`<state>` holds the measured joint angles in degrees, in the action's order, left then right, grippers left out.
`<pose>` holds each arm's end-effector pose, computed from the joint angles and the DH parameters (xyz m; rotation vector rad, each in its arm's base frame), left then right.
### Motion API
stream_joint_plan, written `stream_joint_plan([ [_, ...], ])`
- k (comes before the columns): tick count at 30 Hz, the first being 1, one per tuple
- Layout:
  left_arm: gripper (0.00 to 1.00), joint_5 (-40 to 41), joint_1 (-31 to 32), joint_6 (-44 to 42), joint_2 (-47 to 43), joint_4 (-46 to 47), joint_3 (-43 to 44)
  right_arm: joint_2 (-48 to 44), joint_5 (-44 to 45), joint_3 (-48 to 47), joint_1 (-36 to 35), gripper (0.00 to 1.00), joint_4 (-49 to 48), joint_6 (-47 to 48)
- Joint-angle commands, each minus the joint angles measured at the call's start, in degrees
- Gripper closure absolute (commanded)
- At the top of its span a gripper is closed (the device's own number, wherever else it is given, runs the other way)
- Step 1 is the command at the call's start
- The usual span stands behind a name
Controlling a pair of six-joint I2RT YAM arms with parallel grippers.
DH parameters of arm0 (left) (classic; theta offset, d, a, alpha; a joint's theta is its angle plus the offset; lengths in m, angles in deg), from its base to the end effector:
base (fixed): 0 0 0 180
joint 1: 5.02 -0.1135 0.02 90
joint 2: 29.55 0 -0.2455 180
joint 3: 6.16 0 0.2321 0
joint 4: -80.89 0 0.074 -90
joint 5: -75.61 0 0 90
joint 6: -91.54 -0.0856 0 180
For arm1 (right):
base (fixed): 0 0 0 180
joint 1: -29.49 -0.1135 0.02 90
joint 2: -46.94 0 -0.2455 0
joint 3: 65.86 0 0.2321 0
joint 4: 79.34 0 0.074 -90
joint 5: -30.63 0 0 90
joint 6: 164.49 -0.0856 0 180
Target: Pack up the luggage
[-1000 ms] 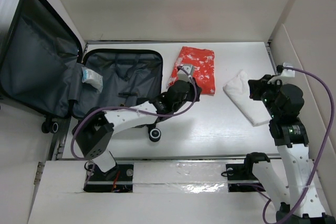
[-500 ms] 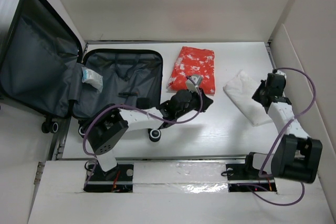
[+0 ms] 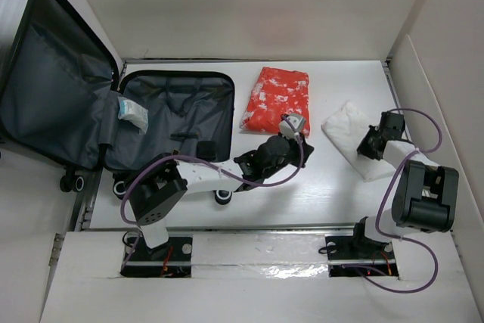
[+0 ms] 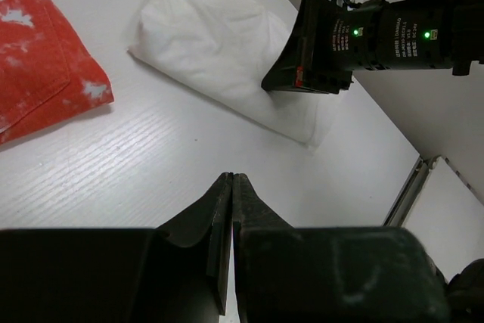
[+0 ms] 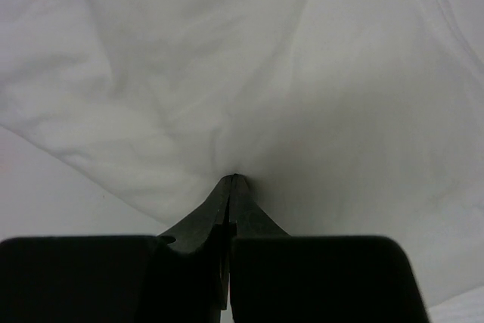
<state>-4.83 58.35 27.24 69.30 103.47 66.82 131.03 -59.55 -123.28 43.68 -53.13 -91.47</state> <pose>0.2031 -0.3733 0.2457 0.4292 1.6811 -1.0423 0.2894 -0.0729 0.1263 0.6688 2.4025 0.0243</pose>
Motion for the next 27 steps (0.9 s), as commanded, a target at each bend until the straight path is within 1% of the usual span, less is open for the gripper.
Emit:
stream_joint_plan([
  [1, 0.97, 1.9, 0.6, -1.3, 2.1, -3.5, 4.6, 2.8, -4.6, 2.2, 1.4, 1.00, -1.2, 0.7],
  [2, 0.96, 2.0, 0.6, -1.2, 2.4, -3.9, 5.1, 4.0, -6.4, 2.4, 1.4, 1.00, -1.0, 1.1],
  [4, 0.91, 2.6, 0.6, -0.6, 2.8, -4.7, 5.2, 4.2, -6.0, 2.9, 1.4, 1.00, 0.2, 1.2],
  [5, 0.88, 3.0, 0.6, -0.6, 2.8, -4.9, 4.9, 3.5, -5.6, 3.6, 1.4, 1.00, 0.5, 1.2],
  [6, 0.85, 3.3, 0.6, -0.5, 2.9, -5.6, 4.9, 0.7, -5.5, 5.2, 1.4, 1.00, 0.5, 1.2],
  [7, 0.79, 3.4, 0.6, -0.5, 3.1, -6.1, 5.1, -0.9, -5.7, 6.0, 1.4, 1.00, 0.3, 1.2],
  [10, 0.68, 3.1, 0.6, -0.3, 4.9, -8.7, 7.0, -3.8, -11.8, 7.7, 0.9, 1.00, 0.3, 1.3],
  [12, 0.67, 2.9, 0.6, 0.3, 5.8, -10.0, 9.0, -3.6, -14.8, 8.4, 0.9, 1.00, 1.2, 1.7],
  [15, 0.66, 2.9, 0.6, 1.5, 7.9, -12.2, 11.6, -8.1, -17.6, 11.5, 0.9, 1.00, 1.2, 1.1],
  [17, 0.63, 2.2, 0.1, 2.0, 10.0, -12.9, 14.1, -12.7, -18.7, 13.7, 0.3, 1.00, 1.4, 0.1],
  [19, 0.63, 1.2, 0.1, 2.3, 13.2, -16.0, 17.3, -15.5, -18.8, 14.5, -1.4, 1.00, 1.9, -1.6],
  [21, 0.64, 0.5, -1.0, 2.9, 15.4, -18.5, 22.3, -18.9, -18.5, 14.4, -2.2, 1.00, 3.5, -1.9],
  [23, 0.63, -0.7, -1.0, 3.7, 18.3, -21.0, 25.7, -22.7, -16.9, 13.7, -2.2, 1.00, 5.7, -1.9],
  [25, 0.62, -0.9, -1.5, 4.4, 20.3, -21.8, 27.0, -25.8, -16.3, 12.2, -2.2, 1.00, 7.1, -1.4],
  [27, 0.56, 0.2, -1.5, 5.1, 21.3, -22.2, 28.6, -30.1, -16.1, 10.5, -2.8, 0.87, 8.7, -1.2],
])
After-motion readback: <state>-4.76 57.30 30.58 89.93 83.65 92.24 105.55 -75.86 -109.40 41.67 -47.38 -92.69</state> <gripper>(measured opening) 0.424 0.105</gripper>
